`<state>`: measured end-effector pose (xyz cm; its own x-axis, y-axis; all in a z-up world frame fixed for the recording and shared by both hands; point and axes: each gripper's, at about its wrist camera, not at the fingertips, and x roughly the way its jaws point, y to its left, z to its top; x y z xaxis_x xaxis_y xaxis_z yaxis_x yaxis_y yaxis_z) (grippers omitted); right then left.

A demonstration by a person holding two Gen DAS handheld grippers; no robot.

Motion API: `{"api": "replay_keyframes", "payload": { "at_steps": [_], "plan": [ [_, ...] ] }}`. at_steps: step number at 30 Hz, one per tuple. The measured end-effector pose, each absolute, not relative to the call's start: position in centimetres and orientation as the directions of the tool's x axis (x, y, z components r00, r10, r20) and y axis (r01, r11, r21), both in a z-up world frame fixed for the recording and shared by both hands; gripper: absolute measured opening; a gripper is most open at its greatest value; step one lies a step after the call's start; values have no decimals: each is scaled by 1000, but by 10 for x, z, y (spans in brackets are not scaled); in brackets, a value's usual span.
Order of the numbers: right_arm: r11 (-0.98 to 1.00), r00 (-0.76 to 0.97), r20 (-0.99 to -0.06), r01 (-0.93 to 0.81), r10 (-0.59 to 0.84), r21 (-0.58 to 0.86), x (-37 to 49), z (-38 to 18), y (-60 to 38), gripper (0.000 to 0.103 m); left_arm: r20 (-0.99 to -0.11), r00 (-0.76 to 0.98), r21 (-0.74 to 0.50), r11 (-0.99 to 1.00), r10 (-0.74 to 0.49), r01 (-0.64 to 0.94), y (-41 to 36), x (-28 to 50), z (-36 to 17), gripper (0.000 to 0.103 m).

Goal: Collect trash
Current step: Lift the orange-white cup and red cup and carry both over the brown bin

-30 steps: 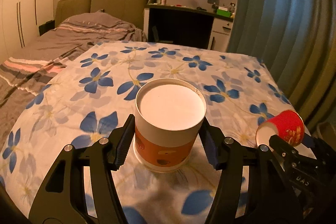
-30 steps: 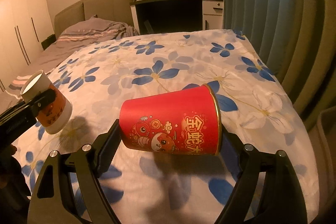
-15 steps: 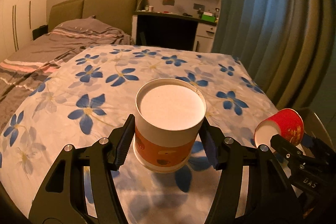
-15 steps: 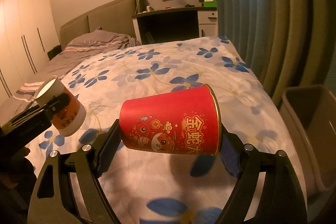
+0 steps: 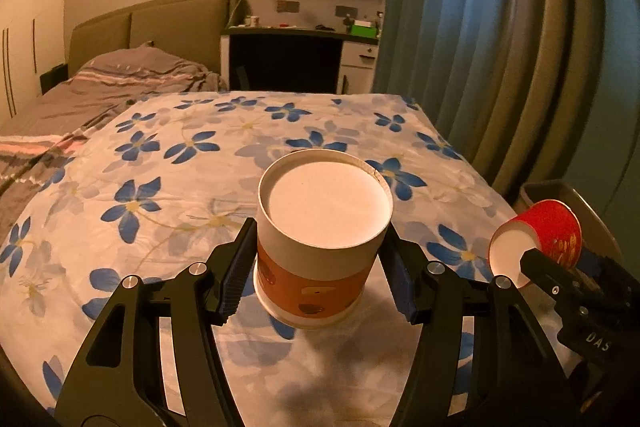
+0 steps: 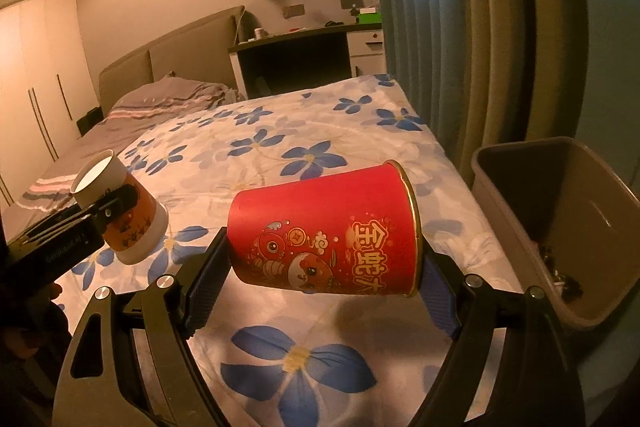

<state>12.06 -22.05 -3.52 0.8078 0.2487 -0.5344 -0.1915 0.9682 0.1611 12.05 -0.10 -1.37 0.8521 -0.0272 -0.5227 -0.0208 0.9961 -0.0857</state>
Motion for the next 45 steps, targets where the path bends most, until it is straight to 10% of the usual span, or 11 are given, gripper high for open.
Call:
{"api": "replay_keyframes", "payload": {
  "at_steps": [45],
  "plan": [
    [958,854,-504,236,-125,163,122,-66,-437,82,-526,696,-128,855,-488,503,-284,201,-28,59]
  ]
}}
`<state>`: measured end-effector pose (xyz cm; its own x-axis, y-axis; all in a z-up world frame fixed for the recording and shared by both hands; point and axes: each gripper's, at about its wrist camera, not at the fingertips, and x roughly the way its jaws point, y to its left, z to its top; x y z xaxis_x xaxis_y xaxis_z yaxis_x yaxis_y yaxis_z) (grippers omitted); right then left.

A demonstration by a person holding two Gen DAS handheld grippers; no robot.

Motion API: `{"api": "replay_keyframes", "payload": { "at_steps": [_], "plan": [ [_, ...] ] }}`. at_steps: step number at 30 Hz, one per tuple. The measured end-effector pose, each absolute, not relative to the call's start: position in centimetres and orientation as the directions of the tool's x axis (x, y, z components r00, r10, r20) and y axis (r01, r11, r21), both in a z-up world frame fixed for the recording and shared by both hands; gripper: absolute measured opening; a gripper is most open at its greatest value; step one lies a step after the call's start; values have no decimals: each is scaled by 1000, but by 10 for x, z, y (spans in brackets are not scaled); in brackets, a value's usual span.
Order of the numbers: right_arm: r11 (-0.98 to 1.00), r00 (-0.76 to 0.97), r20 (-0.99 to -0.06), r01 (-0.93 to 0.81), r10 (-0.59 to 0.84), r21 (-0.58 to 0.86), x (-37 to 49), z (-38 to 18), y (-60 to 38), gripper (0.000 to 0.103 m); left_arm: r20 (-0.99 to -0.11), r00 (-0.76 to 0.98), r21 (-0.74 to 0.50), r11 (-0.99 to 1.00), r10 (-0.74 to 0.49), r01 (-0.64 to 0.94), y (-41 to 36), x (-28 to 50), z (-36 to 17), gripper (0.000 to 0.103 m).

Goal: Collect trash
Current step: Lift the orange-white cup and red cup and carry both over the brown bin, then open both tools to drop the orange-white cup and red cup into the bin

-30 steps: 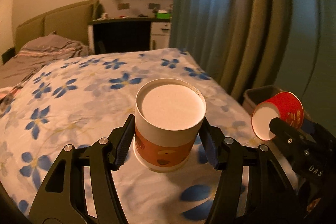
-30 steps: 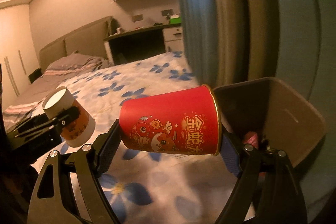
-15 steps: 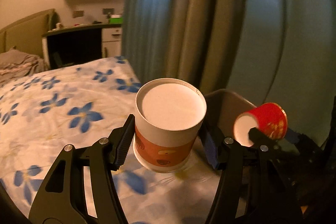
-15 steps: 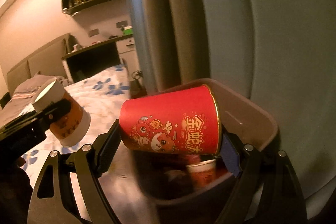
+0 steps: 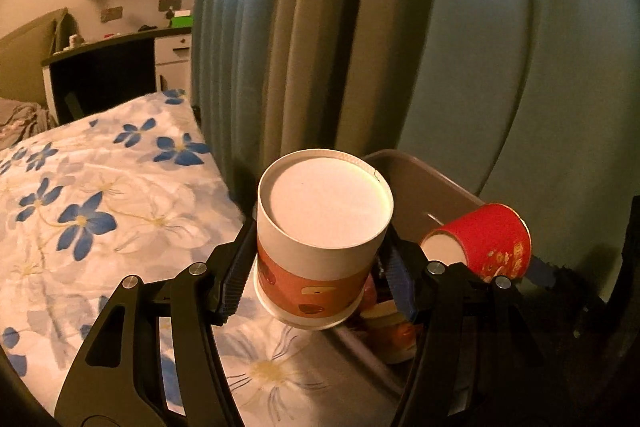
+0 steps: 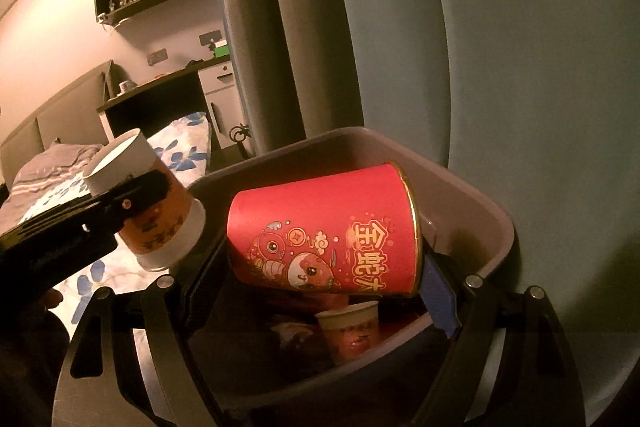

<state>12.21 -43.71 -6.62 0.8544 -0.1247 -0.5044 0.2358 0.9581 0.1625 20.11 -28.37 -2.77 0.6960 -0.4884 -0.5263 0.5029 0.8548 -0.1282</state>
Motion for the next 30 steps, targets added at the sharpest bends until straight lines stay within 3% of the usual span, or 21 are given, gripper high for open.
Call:
{"api": "replay_keyframes", "payload": {
  "at_steps": [23,30],
  "plan": [
    [961,832,-543,232,-117,149,131,-73,-441,82,-536,611,-174,784,-583,596,-311,212,-38,61],
    [961,826,-551,237,-120,145,134,-74,-442,82,-555,595,-188,785,-581,591,-310,215,-45,76]
  ]
}}
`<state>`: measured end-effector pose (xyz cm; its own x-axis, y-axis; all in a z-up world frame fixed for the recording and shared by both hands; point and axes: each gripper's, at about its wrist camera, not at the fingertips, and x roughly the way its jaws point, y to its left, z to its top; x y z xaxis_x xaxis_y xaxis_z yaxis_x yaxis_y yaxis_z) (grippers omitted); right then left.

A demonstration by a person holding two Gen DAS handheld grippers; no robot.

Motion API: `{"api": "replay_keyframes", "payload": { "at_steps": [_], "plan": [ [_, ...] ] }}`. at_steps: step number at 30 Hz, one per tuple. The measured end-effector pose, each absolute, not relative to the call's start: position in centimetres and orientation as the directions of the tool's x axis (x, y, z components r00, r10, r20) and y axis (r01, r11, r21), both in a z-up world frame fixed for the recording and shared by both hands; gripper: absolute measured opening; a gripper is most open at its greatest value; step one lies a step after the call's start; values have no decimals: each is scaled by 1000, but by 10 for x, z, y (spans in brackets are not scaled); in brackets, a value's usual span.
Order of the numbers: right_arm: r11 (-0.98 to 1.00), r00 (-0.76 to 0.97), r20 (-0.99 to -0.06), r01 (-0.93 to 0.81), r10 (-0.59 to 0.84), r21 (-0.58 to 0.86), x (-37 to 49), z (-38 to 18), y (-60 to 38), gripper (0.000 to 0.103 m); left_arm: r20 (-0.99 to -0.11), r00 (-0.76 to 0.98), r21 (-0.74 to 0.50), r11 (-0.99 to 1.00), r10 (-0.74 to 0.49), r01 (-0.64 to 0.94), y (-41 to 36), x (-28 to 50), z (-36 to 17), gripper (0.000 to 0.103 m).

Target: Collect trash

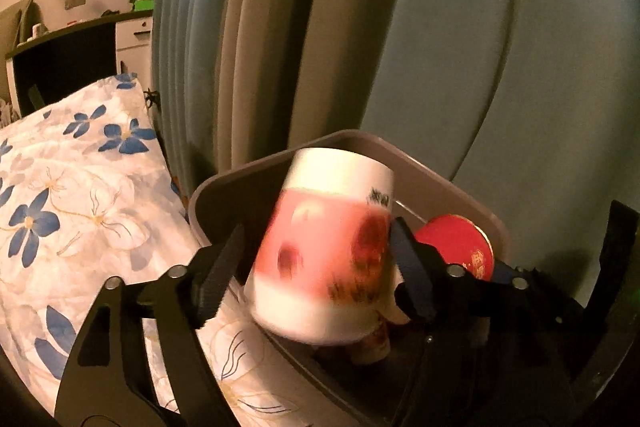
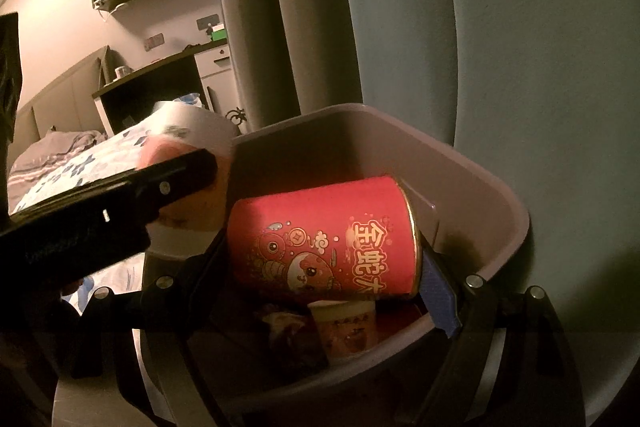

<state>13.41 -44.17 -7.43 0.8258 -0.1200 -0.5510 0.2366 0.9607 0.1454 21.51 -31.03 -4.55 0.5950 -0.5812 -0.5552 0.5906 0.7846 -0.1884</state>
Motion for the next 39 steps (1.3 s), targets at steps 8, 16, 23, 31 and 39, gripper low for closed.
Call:
{"api": "replay_keyframes", "payload": {
  "at_steps": [8,16,23,31,39],
  "plan": [
    [960,828,-546,239,-124,144,134,-73,-441,87,-529,653,-193,826,-542,529,-280,217,-34,90],
    [963,855,-495,243,-155,118,118,-57,-425,97,-500,782,-62,916,-372,396,-232,187,-20,97],
    [974,871,-473,202,-131,104,100,-43,-390,97,-489,836,-5,959,-250,284,-174,146,-14,97],
    [992,899,-432,110,-75,57,74,-30,-327,97,-501,853,-6,986,-145,164,-109,105,-15,97],
    [997,905,-423,70,-45,45,43,-23,-280,97,-478,875,16,995,-76,95,-67,60,-14,97]
  ]
}}
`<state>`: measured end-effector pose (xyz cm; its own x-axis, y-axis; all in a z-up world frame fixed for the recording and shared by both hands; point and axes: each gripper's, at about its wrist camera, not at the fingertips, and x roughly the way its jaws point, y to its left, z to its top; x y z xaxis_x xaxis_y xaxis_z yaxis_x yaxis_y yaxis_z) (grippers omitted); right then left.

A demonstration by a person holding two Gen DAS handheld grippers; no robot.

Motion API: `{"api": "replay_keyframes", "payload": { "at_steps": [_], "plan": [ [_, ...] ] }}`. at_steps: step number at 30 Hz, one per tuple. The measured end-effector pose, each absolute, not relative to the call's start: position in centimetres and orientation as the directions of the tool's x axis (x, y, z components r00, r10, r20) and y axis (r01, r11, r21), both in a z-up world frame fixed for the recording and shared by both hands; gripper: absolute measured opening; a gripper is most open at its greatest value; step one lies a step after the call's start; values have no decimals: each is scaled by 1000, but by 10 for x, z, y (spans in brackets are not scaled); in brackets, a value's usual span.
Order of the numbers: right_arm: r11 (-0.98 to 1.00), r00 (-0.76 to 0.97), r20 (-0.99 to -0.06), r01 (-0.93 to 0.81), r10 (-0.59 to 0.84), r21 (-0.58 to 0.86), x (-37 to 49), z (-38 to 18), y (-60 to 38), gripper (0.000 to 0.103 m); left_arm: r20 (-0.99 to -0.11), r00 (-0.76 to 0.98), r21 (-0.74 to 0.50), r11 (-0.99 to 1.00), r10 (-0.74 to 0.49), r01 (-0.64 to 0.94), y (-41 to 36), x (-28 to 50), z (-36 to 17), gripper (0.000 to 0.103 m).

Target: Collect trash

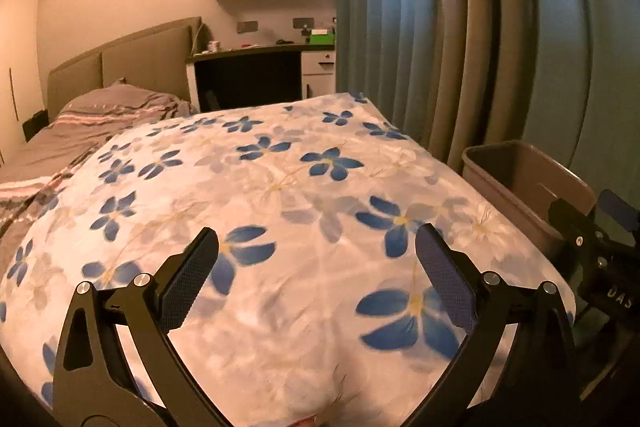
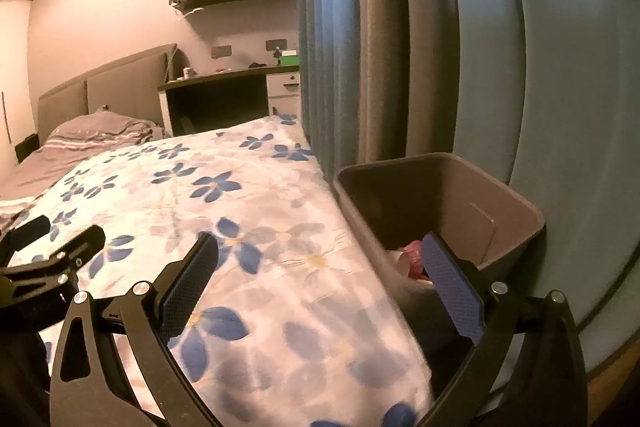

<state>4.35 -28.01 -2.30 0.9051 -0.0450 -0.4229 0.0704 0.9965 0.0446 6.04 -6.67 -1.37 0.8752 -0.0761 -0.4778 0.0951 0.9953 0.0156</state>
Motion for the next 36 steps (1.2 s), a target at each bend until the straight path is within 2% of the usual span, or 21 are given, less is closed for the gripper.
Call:
{"api": "replay_keyframes", "payload": {
  "at_steps": [17,36],
  "plan": [
    [999,921,-389,34,-23,22,4,-17,-245,97,-436,896,-27,996,-86,83,-41,18,-8,97],
    [999,925,-379,30,-15,33,0,-16,-247,97,-456,886,-14,996,-87,90,-48,17,-11,97]
  ]
}}
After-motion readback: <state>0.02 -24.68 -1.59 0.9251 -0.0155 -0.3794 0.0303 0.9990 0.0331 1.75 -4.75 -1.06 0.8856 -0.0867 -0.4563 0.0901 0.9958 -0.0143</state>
